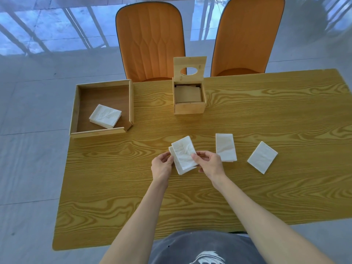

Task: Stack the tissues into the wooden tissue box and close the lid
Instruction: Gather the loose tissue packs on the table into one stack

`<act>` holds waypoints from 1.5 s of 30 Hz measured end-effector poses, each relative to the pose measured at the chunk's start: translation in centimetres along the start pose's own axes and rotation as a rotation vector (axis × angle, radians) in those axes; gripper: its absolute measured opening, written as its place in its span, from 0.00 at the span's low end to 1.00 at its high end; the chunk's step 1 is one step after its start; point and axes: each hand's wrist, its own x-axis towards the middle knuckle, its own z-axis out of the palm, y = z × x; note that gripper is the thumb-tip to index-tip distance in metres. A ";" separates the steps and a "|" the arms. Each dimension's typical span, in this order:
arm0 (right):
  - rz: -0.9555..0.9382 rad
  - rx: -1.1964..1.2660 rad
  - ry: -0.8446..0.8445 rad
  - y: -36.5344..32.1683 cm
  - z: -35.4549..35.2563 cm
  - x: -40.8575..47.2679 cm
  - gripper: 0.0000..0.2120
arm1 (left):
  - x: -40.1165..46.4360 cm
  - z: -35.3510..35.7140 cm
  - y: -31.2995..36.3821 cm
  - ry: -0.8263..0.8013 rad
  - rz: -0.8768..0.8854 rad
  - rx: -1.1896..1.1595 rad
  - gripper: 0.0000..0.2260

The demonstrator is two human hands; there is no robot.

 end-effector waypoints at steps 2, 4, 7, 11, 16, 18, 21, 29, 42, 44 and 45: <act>0.004 0.001 -0.001 0.3 0.6 0.3 0.07 | 0.2 -0.1 -0.1 -0.015 0.000 -0.005 0.14; 0.004 -0.031 0.015 0.6 1.1 0.6 0.07 | 0.3 -0.2 -0.1 -0.027 0.008 -0.015 0.15; -0.038 -0.201 0.092 1.3 1.3 1.1 0.11 | 0.0 0.0 -0.1 -0.004 0.018 -0.023 0.15; -0.079 -0.395 0.119 1.3 1.2 1.2 0.13 | -0.6 0.7 -0.1 0.021 0.039 -0.057 0.14; -0.097 -0.527 0.093 1.1 0.8 1.4 0.12 | -1.9 1.7 0.4 0.016 0.010 -0.136 0.14; -0.110 -0.575 0.084 1.1 0.6 1.3 0.11 | -2.5 2.0 0.6 0.001 0.012 -0.160 0.16; -0.148 -0.627 0.092 1.1 0.5 1.0 0.13 | -3.0 2.3 0.8 -0.003 0.042 -0.135 0.20; -0.188 -0.594 0.163 0.4 -2.5 1.9 0.14 | -2.6 4.2 1.3 0.079 0.078 -0.072 0.21; 0.010 -0.660 0.399 -0.6 -9.9 4.3 0.23 | -3.1 6.7 1.5 0.029 0.051 -0.078 0.17; 0.045 -0.673 0.384 -0.6 -9.7 4.5 0.23 | -3.2 6.7 1.5 0.028 0.050 -0.080 0.17; 0.052 -0.676 0.380 -0.7 -9.6 4.5 0.21 | -3.2 6.8 1.5 0.022 0.048 -0.081 0.17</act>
